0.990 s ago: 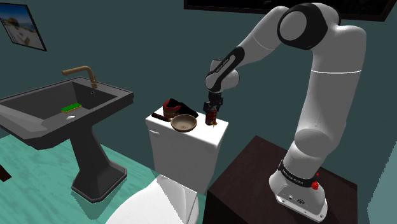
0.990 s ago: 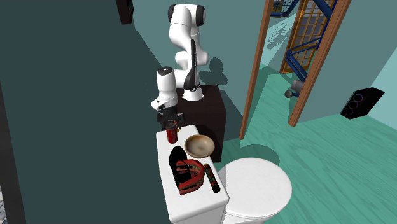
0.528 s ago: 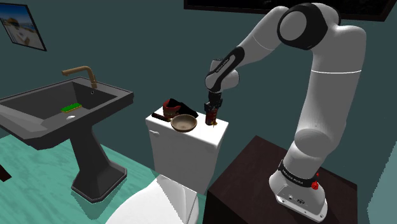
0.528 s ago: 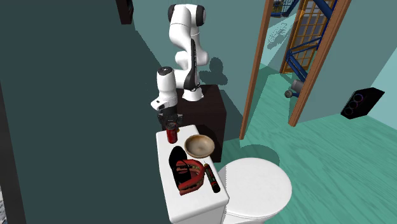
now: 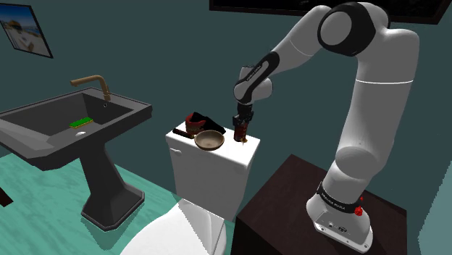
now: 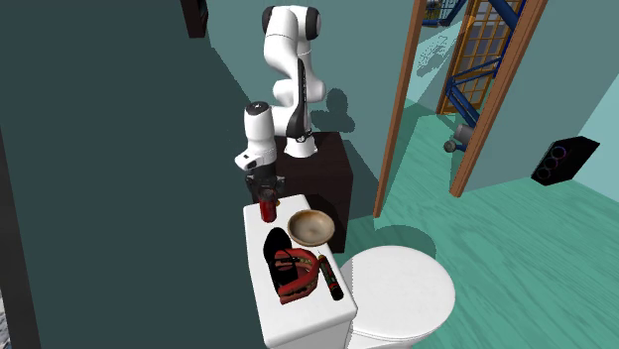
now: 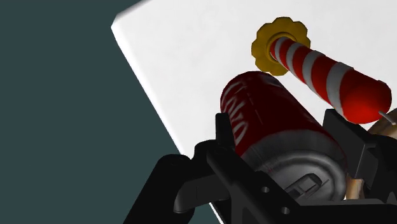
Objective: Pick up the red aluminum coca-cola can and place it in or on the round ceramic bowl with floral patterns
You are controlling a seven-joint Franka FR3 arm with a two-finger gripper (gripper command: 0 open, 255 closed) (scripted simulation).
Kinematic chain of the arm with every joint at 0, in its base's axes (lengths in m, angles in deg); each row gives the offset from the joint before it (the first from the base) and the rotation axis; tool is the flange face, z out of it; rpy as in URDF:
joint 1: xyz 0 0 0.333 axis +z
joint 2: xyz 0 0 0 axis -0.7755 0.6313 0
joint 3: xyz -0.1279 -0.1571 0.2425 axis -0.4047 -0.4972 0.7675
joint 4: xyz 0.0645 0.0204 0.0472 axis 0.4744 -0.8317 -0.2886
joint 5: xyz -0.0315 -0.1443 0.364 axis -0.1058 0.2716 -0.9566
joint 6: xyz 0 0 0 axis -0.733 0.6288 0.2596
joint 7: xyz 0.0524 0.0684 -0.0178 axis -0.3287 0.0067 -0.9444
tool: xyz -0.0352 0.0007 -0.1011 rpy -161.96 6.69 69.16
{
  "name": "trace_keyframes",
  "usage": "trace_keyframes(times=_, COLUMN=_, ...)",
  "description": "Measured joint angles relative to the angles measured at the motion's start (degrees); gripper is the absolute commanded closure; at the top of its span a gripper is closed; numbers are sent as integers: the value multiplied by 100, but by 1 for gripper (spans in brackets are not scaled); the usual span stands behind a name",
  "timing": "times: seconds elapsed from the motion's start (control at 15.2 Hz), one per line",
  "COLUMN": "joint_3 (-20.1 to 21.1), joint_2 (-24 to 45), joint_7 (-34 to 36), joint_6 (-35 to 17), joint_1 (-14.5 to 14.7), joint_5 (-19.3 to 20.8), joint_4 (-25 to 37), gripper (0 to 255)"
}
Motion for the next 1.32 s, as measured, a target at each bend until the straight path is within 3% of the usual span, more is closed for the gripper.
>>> trace_keyframes(times=1.32, joint_3=-52, joint_2=-1061, joint_7=200, joint_6=1428, joint_1=47, joint_5=269, joint_4=385, gripper=255)
